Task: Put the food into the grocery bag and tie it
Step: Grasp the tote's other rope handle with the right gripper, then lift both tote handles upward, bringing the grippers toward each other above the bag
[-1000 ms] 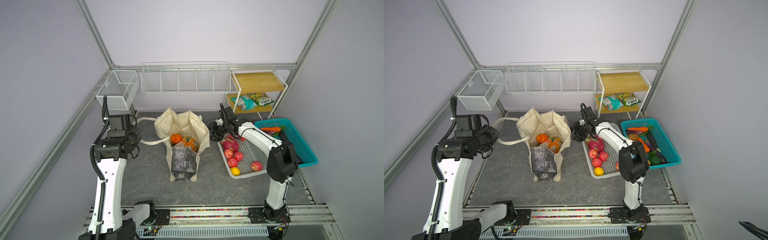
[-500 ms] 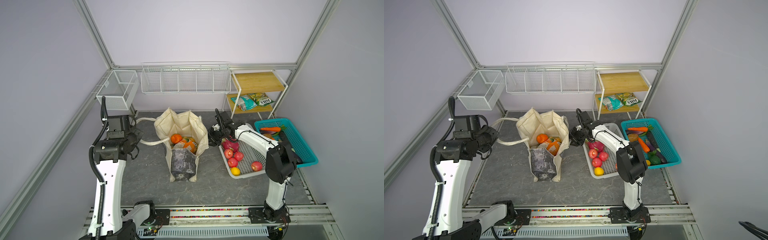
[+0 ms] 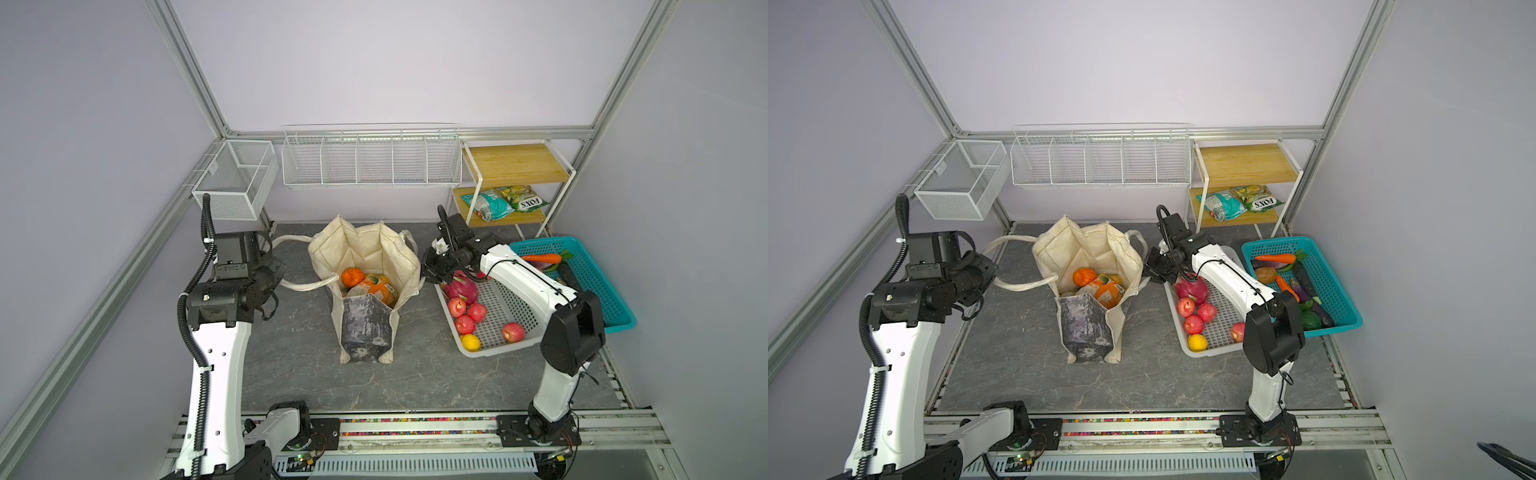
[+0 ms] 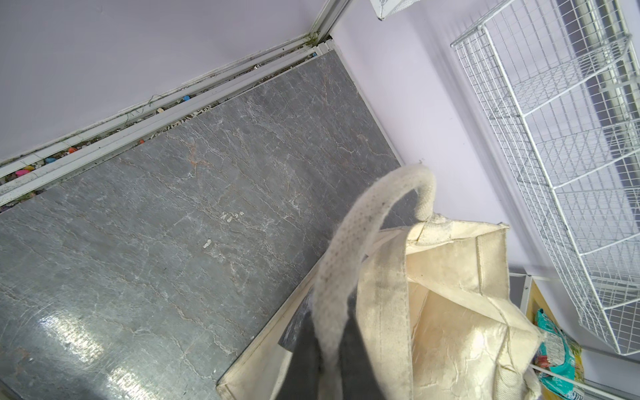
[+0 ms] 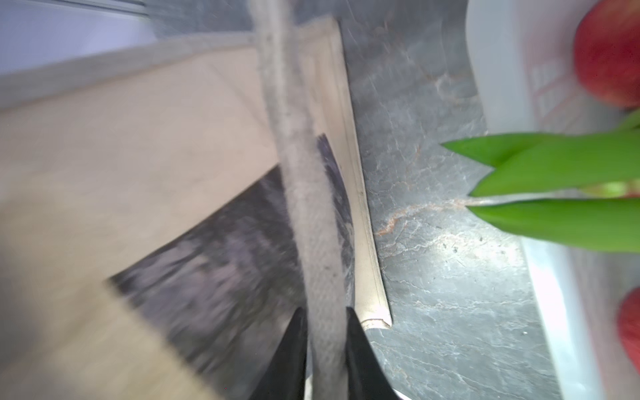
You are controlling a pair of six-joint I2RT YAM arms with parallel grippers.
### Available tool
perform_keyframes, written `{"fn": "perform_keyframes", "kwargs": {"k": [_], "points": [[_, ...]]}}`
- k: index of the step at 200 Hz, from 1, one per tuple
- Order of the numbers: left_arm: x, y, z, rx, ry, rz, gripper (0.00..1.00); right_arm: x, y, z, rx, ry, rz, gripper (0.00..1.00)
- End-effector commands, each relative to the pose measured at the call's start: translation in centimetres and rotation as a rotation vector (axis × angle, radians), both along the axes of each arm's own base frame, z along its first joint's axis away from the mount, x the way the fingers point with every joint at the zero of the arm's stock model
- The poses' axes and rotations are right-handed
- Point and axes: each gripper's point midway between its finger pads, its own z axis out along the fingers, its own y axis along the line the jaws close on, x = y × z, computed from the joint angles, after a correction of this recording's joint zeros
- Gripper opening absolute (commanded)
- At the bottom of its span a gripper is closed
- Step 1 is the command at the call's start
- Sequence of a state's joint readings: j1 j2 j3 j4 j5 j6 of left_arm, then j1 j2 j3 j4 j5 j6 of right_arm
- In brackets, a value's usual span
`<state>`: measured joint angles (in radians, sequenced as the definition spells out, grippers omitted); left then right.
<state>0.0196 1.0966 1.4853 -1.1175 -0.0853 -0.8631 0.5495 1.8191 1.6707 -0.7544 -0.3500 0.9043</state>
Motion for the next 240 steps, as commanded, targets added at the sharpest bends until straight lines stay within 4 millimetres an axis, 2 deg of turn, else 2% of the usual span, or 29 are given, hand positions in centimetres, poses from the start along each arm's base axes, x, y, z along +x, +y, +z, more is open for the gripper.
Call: {"fn": "perform_keyframes", "kwargs": {"k": [1, 19, 61, 86, 135, 182, 240], "points": [[0.1, 0.0, 0.3, -0.025, -0.029, 0.012, 0.0, 0.2, -2.0, 3.1, -0.055, -0.138, 0.028, 0.14], [0.5, -0.2, 0.3, -0.036, -0.035, 0.006, 0.0, 0.5, -2.2, 3.8, -0.038, -0.171, 0.027, 0.07], [0.9, -0.7, 0.3, -0.052, -0.047, -0.015, 0.0, 0.7, -1.7, 5.1, 0.017, -0.216, 0.053, 0.07], [1.3, -1.2, 0.6, -0.066, -0.07, -0.045, 0.0, 1.1, -1.3, 6.7, 0.044, -0.299, 0.081, 0.07], [2.2, -2.7, 2.9, -0.075, -0.182, -0.14, 0.0, 1.2, -0.7, 11.6, 0.087, -0.574, 0.164, 0.07], [2.9, -4.6, 5.3, -0.045, -0.254, -0.252, 0.0, -0.4, 0.5, 16.4, 0.174, -0.808, 0.274, 0.07], [4.2, -8.9, 8.4, -0.033, -0.346, -0.447, 0.0, -2.3, 2.9, 19.3, 0.247, -0.953, 0.398, 0.07]]}}
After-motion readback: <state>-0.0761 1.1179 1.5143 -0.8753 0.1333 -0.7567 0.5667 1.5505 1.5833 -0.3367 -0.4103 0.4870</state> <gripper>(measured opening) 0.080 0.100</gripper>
